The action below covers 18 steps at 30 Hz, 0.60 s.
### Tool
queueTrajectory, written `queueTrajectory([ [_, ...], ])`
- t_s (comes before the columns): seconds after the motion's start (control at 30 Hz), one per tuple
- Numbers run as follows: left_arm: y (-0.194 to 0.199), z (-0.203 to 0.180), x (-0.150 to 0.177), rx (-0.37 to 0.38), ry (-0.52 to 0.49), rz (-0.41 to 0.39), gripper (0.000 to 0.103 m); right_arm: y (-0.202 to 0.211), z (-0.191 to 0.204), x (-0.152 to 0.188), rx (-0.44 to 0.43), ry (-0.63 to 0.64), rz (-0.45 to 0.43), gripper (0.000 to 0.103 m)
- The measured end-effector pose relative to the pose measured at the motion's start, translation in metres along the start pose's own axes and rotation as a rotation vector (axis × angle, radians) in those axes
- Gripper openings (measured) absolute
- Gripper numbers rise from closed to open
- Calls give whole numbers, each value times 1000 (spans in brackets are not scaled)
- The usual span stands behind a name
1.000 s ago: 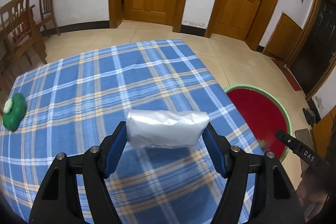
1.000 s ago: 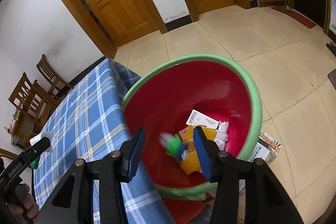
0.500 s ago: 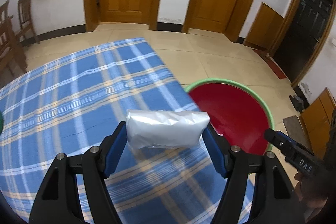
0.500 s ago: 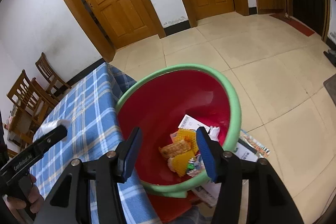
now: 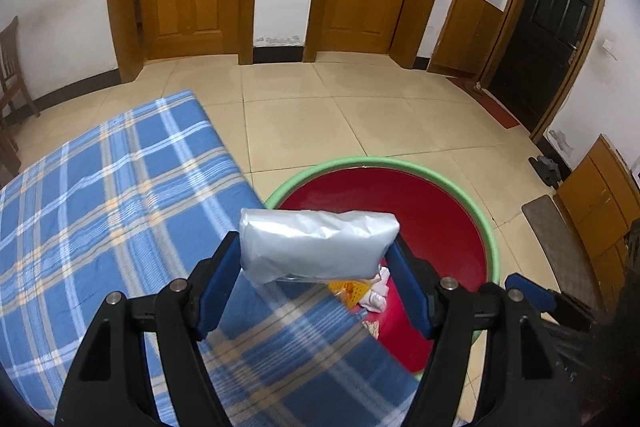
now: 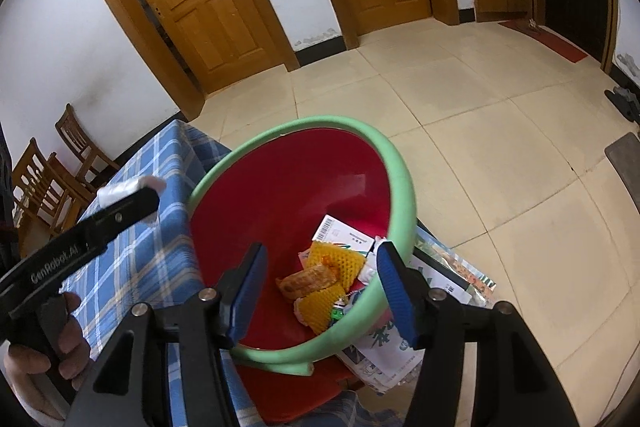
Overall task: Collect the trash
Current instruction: 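Lower the white package into the red bin and open the left tool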
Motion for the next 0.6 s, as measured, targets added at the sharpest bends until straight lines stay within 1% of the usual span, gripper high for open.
queueTrajectory([
  [0.07, -3, -3, -2, 4, 0, -1, 77, 1, -2, 0, 1, -4, 0, 60],
  [0.17, -3, -6, -4, 6, 5, -10, 78, 1, -3, 0, -1, -8, -1, 60],
  [0.4, 0, -7, -3, 20, 19, -8, 78, 3, -1, -1, -12, -7, -3, 61],
  [0.6, 14, -1, 1, 4, 33, -4, 78, 10, 8, -2, -26, 4, -13, 66],
])
Point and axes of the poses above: each gripper's, at about its wrist camera, not at the fingertips, and y roughly against the way its jaws point, z to its left, x to its underside, the point moved 7 cm from there along -y, roughly the way its jaws point, and after that the axes turned 5 degrees about y, right-handed, at the moved point
